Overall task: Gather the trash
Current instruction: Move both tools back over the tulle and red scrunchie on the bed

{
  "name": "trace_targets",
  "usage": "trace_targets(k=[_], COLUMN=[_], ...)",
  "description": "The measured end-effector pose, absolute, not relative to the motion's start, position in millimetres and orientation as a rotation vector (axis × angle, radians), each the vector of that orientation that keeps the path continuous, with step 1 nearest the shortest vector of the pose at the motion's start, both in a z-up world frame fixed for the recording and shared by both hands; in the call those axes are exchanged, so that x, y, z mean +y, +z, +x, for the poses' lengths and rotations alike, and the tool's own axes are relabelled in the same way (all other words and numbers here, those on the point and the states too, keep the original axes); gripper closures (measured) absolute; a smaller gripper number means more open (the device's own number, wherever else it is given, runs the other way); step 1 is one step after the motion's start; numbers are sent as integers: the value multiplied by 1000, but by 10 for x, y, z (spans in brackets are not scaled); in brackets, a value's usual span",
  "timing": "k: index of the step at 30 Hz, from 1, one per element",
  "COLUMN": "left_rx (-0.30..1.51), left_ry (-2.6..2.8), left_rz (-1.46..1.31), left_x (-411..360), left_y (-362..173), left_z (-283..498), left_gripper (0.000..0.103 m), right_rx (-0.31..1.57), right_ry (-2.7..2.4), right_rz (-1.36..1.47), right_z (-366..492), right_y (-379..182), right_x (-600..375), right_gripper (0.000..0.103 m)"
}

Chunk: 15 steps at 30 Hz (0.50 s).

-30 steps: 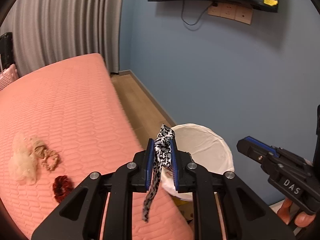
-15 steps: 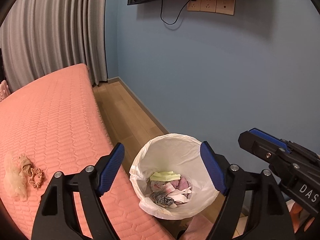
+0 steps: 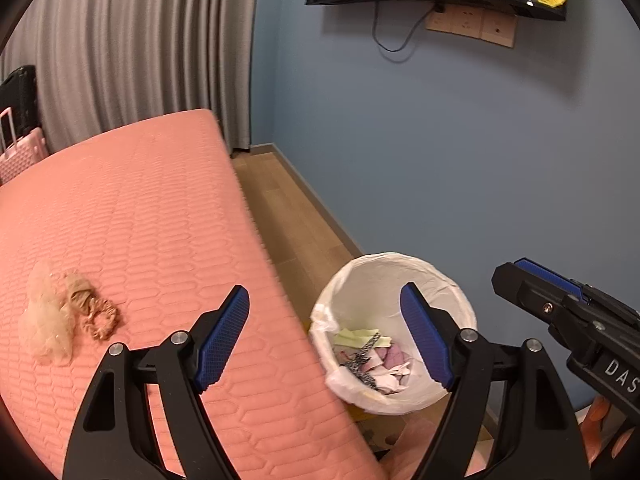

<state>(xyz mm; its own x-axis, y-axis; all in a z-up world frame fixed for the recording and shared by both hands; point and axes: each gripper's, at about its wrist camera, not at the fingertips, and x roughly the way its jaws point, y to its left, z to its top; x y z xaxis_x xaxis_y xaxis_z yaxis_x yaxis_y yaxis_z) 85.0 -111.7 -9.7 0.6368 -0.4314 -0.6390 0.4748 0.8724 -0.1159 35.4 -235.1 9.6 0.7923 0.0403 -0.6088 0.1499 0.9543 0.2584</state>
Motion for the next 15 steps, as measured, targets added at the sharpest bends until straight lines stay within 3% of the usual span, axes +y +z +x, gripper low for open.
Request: trace_targets(k=[15], left_rx=[741], left_ry=[-271], left_rz=[-29], left_x=[133], left_y=[-274], left_z=[985], left_gripper=[24], right_rx=[765], right_ry=[103], right_rz=[219], right_z=[624], right_y=[-195], right_x=[-1217], right_gripper=[63])
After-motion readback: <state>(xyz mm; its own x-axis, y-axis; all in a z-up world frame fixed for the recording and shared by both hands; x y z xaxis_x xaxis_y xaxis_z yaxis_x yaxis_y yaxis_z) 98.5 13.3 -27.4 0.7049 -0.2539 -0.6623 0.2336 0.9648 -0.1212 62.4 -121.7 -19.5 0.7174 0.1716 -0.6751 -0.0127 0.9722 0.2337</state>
